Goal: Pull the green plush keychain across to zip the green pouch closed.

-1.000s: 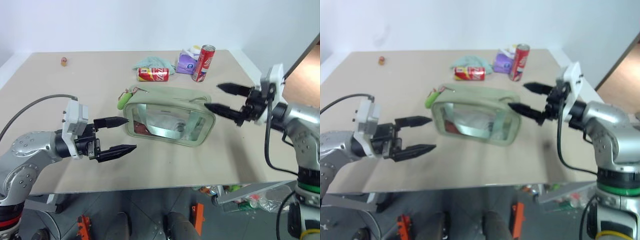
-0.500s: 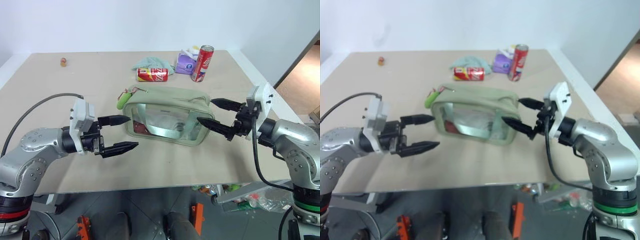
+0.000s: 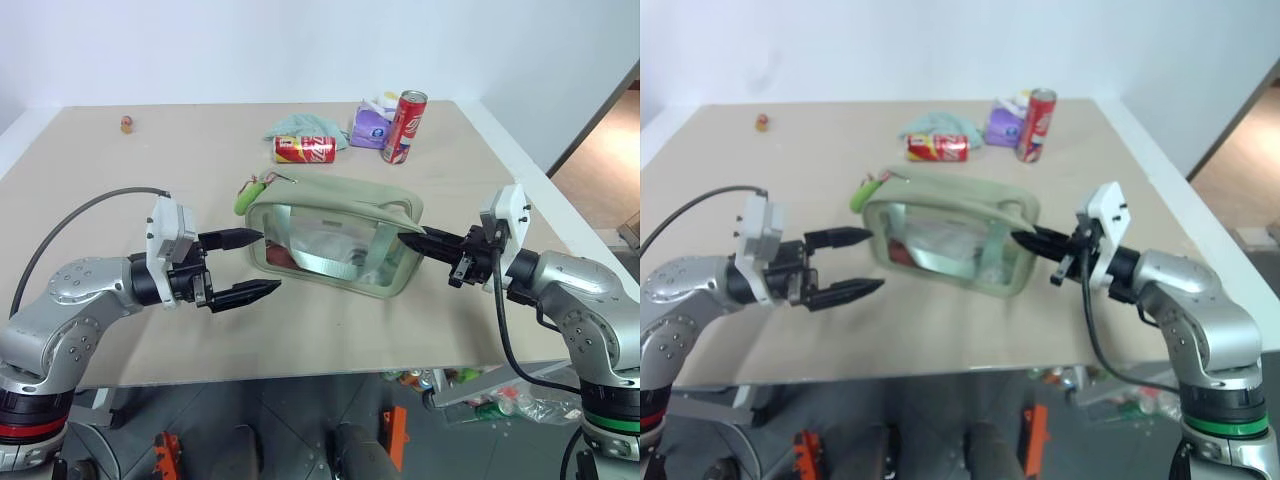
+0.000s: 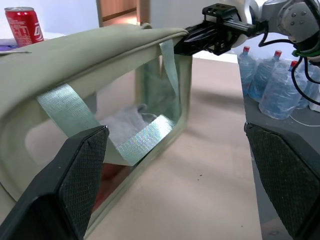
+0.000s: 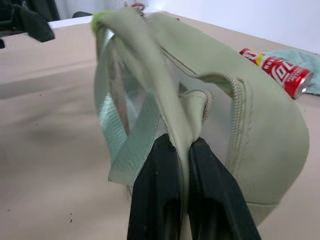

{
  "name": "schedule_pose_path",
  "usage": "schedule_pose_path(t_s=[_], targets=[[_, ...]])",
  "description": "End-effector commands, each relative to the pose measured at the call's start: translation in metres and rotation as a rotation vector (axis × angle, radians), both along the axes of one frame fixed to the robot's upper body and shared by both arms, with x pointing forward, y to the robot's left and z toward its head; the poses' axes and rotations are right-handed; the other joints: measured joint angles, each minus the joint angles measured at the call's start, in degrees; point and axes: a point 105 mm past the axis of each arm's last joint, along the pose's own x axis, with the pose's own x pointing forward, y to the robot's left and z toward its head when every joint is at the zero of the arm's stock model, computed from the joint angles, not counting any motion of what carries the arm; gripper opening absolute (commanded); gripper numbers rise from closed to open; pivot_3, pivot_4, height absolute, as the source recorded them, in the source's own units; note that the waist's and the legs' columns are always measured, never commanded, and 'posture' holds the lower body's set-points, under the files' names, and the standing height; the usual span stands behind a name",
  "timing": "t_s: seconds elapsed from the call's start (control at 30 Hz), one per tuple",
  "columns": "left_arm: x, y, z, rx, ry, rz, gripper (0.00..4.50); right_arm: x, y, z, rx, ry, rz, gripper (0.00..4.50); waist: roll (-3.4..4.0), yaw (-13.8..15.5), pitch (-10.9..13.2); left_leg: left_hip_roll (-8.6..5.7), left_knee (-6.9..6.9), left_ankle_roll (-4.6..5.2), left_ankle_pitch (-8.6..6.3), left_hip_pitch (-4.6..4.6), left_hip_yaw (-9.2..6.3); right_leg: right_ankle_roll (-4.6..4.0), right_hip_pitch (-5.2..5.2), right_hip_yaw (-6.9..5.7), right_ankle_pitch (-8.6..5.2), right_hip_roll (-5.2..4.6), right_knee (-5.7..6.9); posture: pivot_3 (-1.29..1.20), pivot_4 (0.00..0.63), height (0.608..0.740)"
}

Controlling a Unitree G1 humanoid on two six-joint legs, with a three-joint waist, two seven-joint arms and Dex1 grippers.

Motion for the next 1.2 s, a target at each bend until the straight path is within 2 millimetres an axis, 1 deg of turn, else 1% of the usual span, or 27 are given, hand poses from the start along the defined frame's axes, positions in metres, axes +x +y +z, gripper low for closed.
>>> schedule_pose_path(t_s=[0.03, 0.17, 0.23, 0.3, 0.47, 0.63, 0.77, 0.83, 0.97, 1.13, 1.2], targets=[[-0.004, -0.001, 0.008, 0.005, -0.051, -0.009, 4.5, -0.001, 0.0, 0.007, -0.061, -0.07, 0.039, 0.06, 0.0, 0.0, 0.0, 0.0, 0.0, 0.0, 0.0, 0.0, 0.0, 0.0, 0.0, 0.0, 0.0, 0.0, 0.0, 0.0, 0.15, 0.74], [-0.004, -0.002, 0.008, 0.005, -0.051, -0.01, 4.5, 0.001, 0.0, 0.014, -0.092, -0.132, 0.091, 0.06, 0.0, 0.0, 0.0, 0.0, 0.01, 0.0, 0.0, 0.03, 0.0, -0.01, 0.02, 0.0, 0.02, 0.0, 0.0, 0.0, 0.15, 0.74], [-0.003, -0.002, 0.008, 0.005, -0.05, -0.013, 4.5, 0.001, -0.001, 0.024, -0.111, -0.198, 0.154, 0.06, 0.0, 0.0, 0.0, 0.0, 0.01, 0.0, 0.0, 0.03, 0.01, 0.0, 0.02, 0.01, 0.02, 0.0, 0.0, 0.0, 0.15, 0.74], [-0.003, -0.003, 0.008, 0.005, -0.048, -0.014, 4.5, 0.002, -0.004, 0.029, -0.14, -0.238, 0.204, 0.06, 0.0, 0.0, 0.0, 0.0, 0.02, 0.0, 0.0, 0.02, 0.03, 0.01, 0.02, 0.01, 0.03, 0.0, 0.0, 0.0, 0.15, 0.74], [-0.005, -0.003, 0.007, 0.007, -0.044, -0.016, 4.5, 0.004, -0.007, 0.028, -0.174, -0.236, 0.278, 0.06, 0.0, 0.0, 0.0, -0.01, 0.01, 0.0, 0.0, 0.0, -0.01, 0.01, 0.02, -0.02, -0.01, 0.0, 0.0, 0.0, 0.15, 0.74], [-0.006, 0.0, 0.006, 0.013, -0.039, -0.005, 4.5, 0.007, -0.003, 0.034, -0.145, -0.242, 0.296, 0.06, 0.0, 0.0, 0.0, -0.01, 0.0, 0.0, 0.0, 0.0, -0.01, -0.01, 0.01, -0.01, -0.02, 0.0, 0.0, 0.0, 0.15, 0.74], [-0.007, 0.001, 0.006, 0.013, -0.038, -0.001, 4.5, 0.006, -0.003, 0.024, -0.163, -0.224, 0.317, 0.06, 0.0, 0.0, 0.0, 0.0, 0.01, 0.0, 0.0, 0.02, -0.02, -0.02, 0.03, -0.03, -0.01, 0.0, 0.0, 0.0, 0.15, 0.74], [-0.006, 0.001, 0.006, 0.014, -0.037, 0.001, 4.5, 0.005, -0.002, 0.025, -0.169, -0.226, 0.329, 0.06, 0.0, 0.0, 0.0, 0.0, 0.01, 0.0, 0.0, 0.02, -0.01, -0.02, 0.03, -0.02, 0.0, 0.0, 0.0, 0.0, 0.15, 0.74], [-0.006, 0.003, 0.006, 0.025, -0.036, 0.002, 4.5, 0.001, 0.005, 0.042, -0.128, -0.23, 0.364, 0.06, 0.01, -0.1, 0.0, 0.03, 0.0, 0.0, 0.0, 0.05, 0.0, -0.06, 0.01, -0.01, 0.02, 0.04, 0.03, 0.0, 0.15, 0.74], [-0.005, 0.002, 0.006, 0.025, -0.035, -0.001, 4.5, -0.002, 0.008, 0.045, -0.148, -0.248, 0.383, 0.06, 0.01, 0.0, 0.0, 0.04, 0.0, 0.0, 0.0, 0.04, -0.02, -0.06, 0.02, -0.02, 0.02, 0.06, 0.03, 0.0, 0.15, 0.74], [-0.004, 0.002, 0.006, 0.026, -0.034, -0.001, 4.5, -0.002, 0.01, 0.051, -0.137, -0.26, 0.387, 0.06, 0.01, 0.0, 0.0, 0.04, 0.0, 0.0, 0.0, 0.04, 0.0, -0.05, 0.02, -0.01, 0.01, 0.05, 0.03, 0.0, 0.15, 0.74]])
